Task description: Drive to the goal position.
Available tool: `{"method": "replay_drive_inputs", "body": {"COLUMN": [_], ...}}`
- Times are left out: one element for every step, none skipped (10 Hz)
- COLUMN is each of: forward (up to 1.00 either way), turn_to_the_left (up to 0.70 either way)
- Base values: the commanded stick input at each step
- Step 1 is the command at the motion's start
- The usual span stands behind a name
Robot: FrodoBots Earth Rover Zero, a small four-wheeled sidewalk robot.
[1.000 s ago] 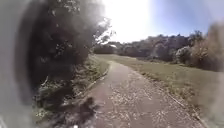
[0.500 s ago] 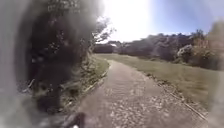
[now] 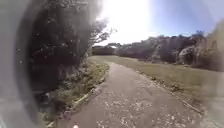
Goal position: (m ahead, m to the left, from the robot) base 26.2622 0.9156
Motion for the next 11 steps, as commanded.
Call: {"method": "replay_drive_inputs", "body": {"forward": [1.0,1.0,1.0,1.0,1.0,1.0,1.0,1.0,1.0,1.0,1.0], "turn_to_the_left": [-0.4,0.03,0.01,0.01,0.03,0.02,0.01,0.0,0.0,0.0,0.0]}}
